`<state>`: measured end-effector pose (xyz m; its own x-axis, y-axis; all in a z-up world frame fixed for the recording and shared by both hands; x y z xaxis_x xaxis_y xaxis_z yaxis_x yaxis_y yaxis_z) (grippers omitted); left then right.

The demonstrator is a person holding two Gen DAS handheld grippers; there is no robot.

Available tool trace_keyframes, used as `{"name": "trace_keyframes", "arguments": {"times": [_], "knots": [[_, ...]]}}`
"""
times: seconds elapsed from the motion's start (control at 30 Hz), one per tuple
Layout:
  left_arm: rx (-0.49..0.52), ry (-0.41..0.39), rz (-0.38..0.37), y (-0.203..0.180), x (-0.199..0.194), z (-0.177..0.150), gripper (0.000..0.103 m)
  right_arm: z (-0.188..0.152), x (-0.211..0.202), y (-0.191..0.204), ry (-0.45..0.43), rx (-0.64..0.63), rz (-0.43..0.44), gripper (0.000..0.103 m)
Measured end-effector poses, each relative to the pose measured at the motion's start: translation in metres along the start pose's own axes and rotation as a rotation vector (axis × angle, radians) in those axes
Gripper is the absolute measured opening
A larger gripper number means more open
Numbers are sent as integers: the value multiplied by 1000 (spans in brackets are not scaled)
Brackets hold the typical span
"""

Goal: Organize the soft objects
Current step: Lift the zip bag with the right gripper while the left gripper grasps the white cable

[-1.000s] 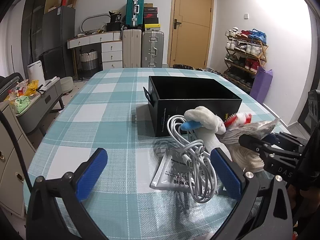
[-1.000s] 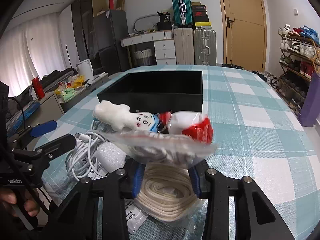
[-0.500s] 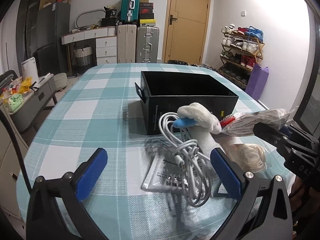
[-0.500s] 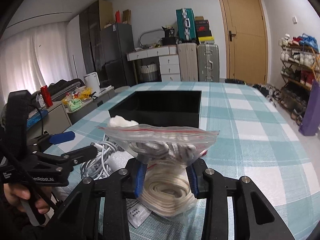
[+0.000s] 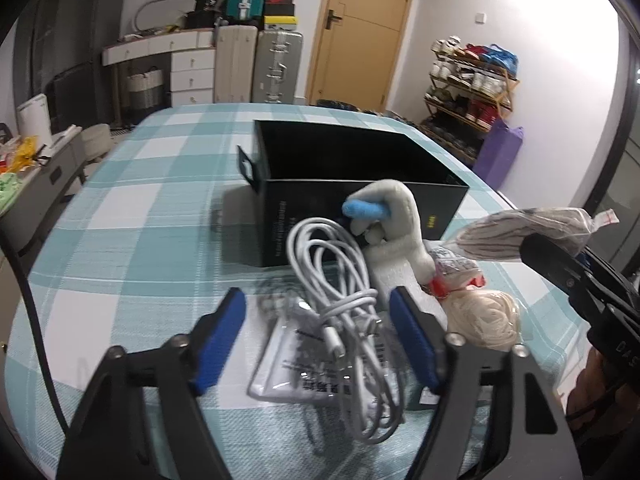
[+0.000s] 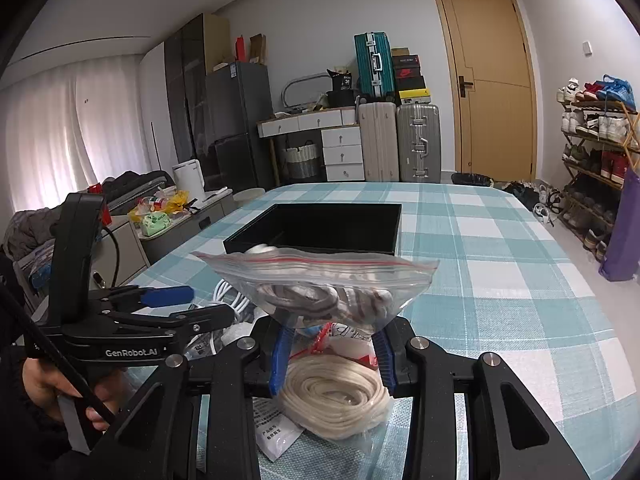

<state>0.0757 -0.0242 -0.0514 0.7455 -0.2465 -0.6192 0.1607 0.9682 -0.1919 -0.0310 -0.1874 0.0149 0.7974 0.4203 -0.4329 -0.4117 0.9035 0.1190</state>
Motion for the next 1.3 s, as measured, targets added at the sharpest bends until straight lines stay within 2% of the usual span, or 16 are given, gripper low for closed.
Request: {"name": "trace_keyframes", "arguments": {"times": [0.07,0.1,0.17,0.23,0.43,0.73,0.83,0.97,1.3], "knots": [[-5,12,-31,-3,1,0,55,0,1,0,3,2,1,36],[-7,24,-48,-5,3,-1,52,0,1,-1,5,5,5,36],[-13,47,-78,-8,5,-2,35,1,1,-2,7,8,7,36],[-7,50,-74,-10,4,-3,32,2,3,-5,6,12,10,36],[-17,39,-77,-9,-4,-2,31,6,5,-6,1,13,21,36],[-19,-26,-68,-1,-30,10,31,16,4,-5,-18,0,44,36],[-22,-42,-76,1,-36,14,31,20,3,-4,-25,0,47,36],[-54,-47,-127,3,-41,19,30,27,1,-2,-37,3,52,36],[-51,-81,-150,-2,-49,32,30,32,-2,-1,-57,3,43,36]]}}
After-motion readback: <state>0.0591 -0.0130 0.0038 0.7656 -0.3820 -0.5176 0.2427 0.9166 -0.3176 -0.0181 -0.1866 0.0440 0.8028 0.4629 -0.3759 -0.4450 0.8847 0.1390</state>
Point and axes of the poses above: each gripper's, at about its wrist camera, not at the fingertips, and x roughly the way its jaws point, y to its left, z to its top, the point moved 5 cm from there along x, roughly the way its jaws point, and after that the axes turned 2 degrees about -y, right-handed, at the moved point
